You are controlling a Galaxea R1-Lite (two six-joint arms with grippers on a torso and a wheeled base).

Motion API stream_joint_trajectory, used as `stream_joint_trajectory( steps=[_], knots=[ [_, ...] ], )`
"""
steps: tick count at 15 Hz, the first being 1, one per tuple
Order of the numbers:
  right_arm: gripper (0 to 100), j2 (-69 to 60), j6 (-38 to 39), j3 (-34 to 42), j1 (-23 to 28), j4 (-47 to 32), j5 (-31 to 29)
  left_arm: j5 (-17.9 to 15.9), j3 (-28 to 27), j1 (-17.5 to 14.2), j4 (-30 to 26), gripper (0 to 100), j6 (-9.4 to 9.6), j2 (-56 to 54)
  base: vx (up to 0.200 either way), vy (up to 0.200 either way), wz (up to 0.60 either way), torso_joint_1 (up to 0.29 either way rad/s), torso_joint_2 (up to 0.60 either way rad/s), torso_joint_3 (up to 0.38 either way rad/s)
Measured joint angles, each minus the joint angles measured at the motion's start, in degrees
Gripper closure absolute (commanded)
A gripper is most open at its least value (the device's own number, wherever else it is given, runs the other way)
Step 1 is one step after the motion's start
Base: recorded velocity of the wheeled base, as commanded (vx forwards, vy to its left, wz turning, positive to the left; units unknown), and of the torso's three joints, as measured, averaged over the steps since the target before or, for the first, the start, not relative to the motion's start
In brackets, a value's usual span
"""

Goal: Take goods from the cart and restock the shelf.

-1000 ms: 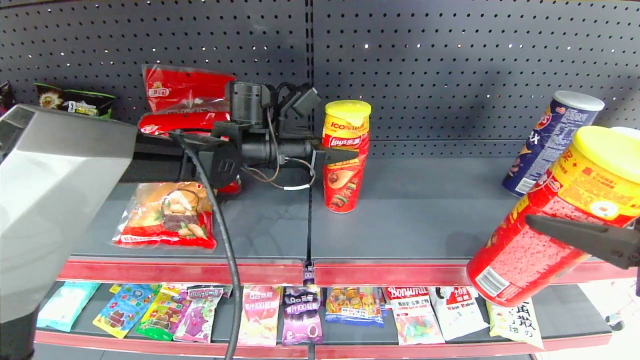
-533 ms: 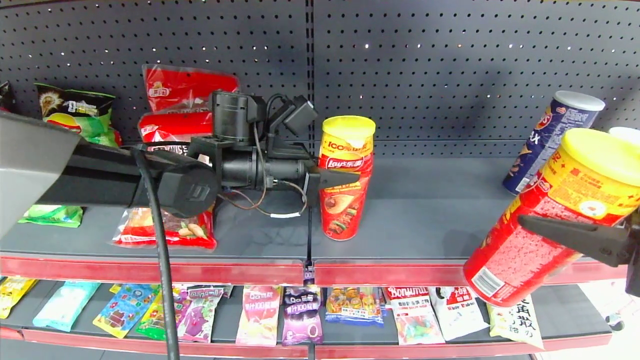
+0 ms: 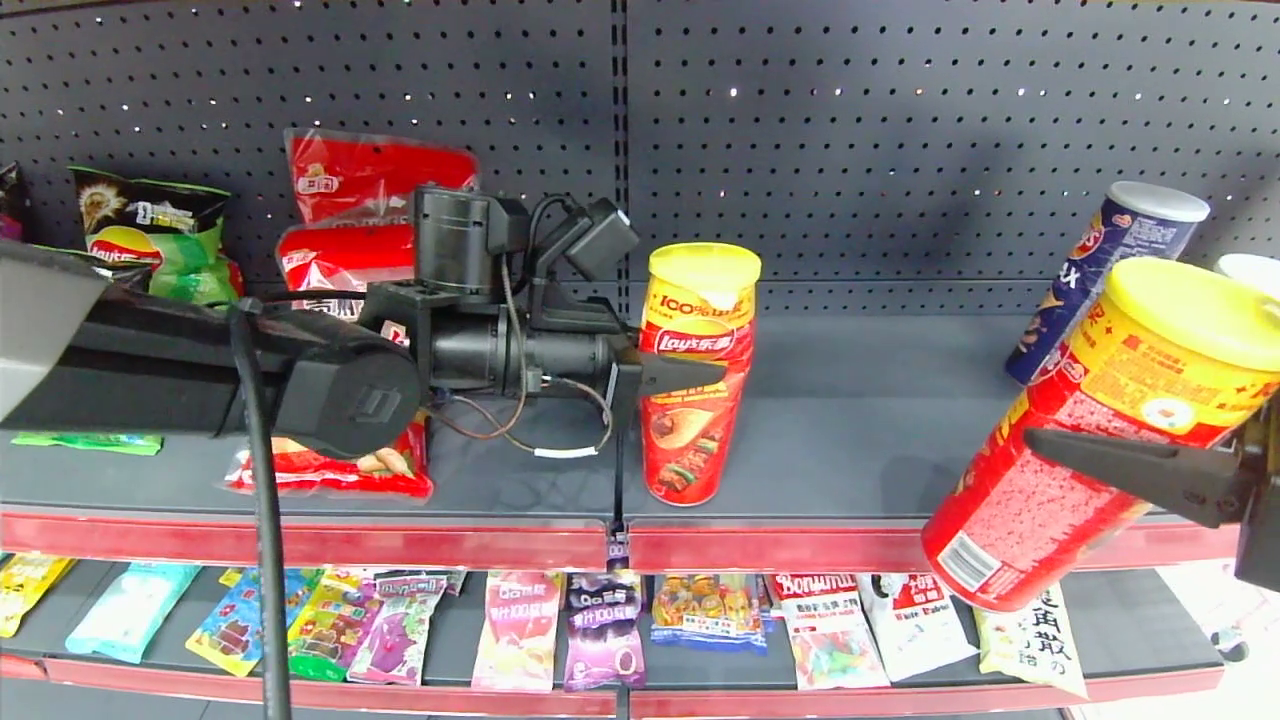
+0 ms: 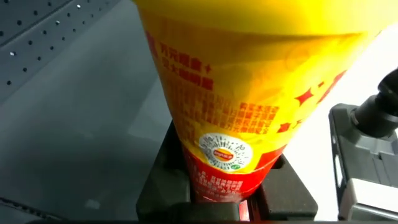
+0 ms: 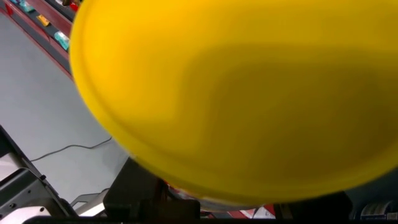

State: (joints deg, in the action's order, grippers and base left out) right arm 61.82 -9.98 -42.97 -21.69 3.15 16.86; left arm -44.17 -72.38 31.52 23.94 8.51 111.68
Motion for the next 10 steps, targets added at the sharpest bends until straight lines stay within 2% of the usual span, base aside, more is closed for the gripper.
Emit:
stream_joint_trajectory(
  steps=[6, 7, 10],
  knots=[
    [100, 0.1, 0.0, 0.0, -0.1, 0.0, 0.0, 0.2, 2.4, 0.1, 0.3, 100, 0.09, -1.1, 0.0, 0.0, 0.0, 0.0, 0.0, 0.0],
    [100, 0.1, 0.0, 0.0, -0.1, 0.0, 0.0, 0.2, 2.7, 0.1, 0.6, 0, 0.09, -1.3, 0.0, 0.0, 0.0, 0.0, 0.0, 0.0],
    [100, 0.9, 0.0, -0.7, 0.0, 0.0, 0.0, 0.5, 4.5, 0.3, 2.1, 0, 0.02, -1.5, 0.0, 0.0, 0.0, 0.0, 0.0, 0.0]
  ],
)
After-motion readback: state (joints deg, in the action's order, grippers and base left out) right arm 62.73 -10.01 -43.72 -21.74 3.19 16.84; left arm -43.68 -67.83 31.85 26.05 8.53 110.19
